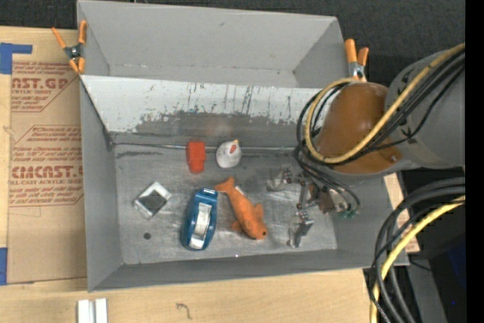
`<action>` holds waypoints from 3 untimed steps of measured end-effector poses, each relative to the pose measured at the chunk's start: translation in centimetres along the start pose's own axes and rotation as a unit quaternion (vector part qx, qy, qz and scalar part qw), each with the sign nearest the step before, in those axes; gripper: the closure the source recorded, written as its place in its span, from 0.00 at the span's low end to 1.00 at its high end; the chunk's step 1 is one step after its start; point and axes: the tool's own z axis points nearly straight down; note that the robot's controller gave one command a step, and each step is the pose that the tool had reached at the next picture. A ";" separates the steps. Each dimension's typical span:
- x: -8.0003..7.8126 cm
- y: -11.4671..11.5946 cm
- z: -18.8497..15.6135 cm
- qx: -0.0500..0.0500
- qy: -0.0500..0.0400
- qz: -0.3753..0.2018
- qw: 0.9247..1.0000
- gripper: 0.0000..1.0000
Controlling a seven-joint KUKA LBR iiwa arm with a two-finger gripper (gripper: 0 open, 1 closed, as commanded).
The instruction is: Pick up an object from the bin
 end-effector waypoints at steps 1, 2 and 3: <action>-1.4 2.7 3.2 -0.001 0.006 0.046 0.999 0.00; -0.4 7.3 3.4 -0.001 0.001 -0.049 0.999 1.00; -0.4 7.3 3.4 -0.001 0.001 -0.050 0.999 1.00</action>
Offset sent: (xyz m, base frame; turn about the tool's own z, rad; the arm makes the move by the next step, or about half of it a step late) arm -0.0099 0.0712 -0.0359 -0.0991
